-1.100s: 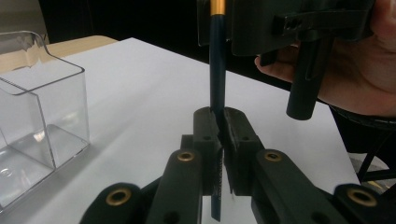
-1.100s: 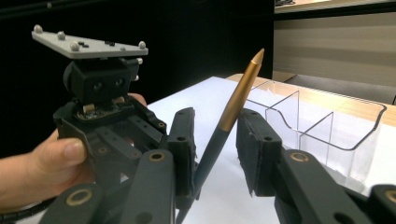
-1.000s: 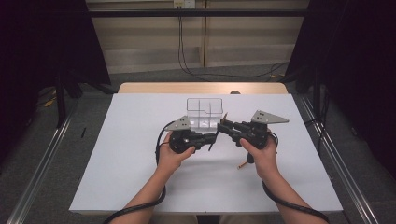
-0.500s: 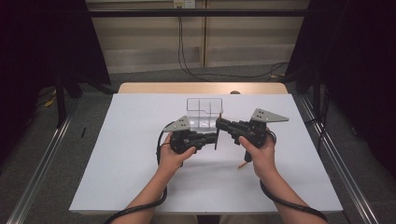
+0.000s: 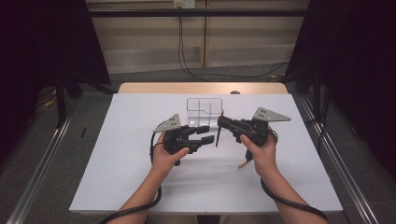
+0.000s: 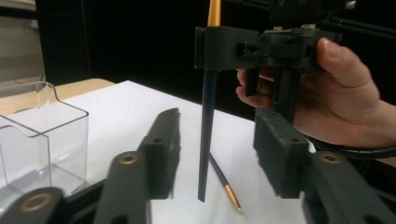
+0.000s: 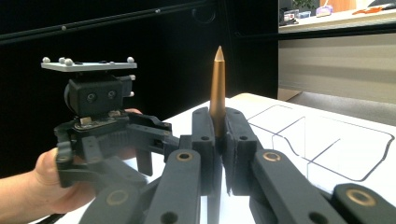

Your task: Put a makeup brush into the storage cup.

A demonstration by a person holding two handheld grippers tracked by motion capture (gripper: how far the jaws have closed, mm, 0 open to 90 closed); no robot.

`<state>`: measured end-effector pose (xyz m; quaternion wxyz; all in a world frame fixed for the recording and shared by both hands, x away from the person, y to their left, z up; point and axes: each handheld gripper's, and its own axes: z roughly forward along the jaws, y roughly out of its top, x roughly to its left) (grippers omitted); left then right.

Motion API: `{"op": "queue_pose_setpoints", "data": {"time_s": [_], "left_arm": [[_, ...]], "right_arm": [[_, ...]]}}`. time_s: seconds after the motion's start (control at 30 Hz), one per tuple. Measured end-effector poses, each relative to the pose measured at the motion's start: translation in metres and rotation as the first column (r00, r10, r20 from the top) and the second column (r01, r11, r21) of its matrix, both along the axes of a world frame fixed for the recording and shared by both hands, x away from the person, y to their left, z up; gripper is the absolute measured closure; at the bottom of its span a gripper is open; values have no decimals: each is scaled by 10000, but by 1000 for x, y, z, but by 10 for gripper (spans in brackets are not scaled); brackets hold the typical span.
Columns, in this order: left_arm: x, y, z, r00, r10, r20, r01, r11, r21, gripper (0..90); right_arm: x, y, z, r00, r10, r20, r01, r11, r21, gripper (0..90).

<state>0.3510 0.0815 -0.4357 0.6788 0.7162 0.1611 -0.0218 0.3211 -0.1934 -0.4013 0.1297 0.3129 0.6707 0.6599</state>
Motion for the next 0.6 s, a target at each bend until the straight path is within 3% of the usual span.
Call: {"op": "queue_pose_setpoints", "data": {"time_s": [0.17,0.23,0.47,0.53,0.6], "left_arm": [[1,6,2,9991,216,360,-210,9997,-155,253],[3,8,3,9993,196,325,-190,9996,-191,189],[6,20,5,9998,111,155,-113,9999,111,90],[6,23,5,9996,89,260,-103,9986,513,46],[5,26,5,9995,113,303,-130,9982,581,27]], "right_arm": [[1,0,1,10000,-31,34,31,10000,3,844],[2,1,2,10000,-16,63,16,10000,-51,844],[2,0,3,9999,-16,124,17,10000,-75,844],[2,-1,3,9999,-18,138,20,10000,-95,844],[3,-1,3,9999,-10,167,12,10000,-91,844]]}}
